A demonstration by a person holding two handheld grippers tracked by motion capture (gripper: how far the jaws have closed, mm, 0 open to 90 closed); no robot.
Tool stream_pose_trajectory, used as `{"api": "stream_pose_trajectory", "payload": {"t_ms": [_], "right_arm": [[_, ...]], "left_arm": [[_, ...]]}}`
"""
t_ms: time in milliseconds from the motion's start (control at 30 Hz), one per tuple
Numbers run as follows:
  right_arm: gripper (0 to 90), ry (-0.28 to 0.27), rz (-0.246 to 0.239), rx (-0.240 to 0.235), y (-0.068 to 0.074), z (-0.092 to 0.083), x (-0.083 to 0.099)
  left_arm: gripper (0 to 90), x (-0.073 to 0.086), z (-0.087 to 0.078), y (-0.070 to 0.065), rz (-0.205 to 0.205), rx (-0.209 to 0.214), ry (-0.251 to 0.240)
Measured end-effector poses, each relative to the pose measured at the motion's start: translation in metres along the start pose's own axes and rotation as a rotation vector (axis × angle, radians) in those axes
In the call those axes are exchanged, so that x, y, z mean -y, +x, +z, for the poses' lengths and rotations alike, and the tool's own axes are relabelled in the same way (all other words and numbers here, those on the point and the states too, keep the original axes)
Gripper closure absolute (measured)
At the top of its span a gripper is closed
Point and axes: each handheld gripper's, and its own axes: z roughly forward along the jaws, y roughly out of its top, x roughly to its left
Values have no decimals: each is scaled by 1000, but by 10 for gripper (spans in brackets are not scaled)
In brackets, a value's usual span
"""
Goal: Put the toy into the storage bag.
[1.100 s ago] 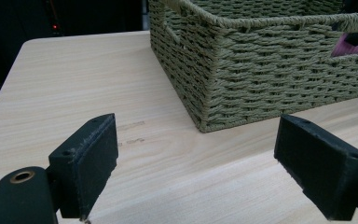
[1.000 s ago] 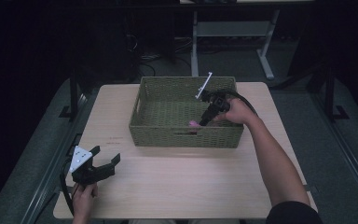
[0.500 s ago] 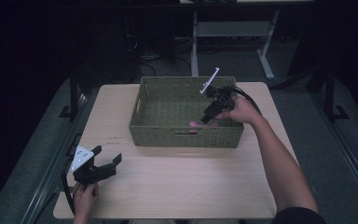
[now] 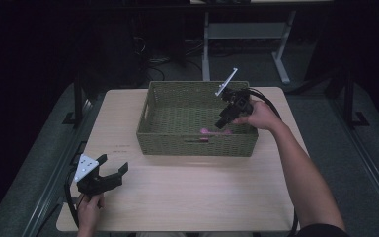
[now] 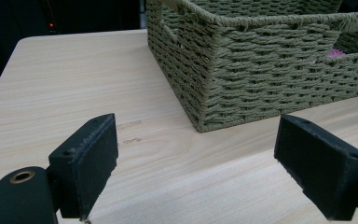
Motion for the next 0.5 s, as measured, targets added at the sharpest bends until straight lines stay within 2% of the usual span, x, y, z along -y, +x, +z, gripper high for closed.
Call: {"api": "stream_pose_trajectory", "payload": {"t_ms": [500], "right_arm": [[314,-40,16,16,6,-20,5]], "left_arm": [[130,0,0,0,-4,1,-2]]}}
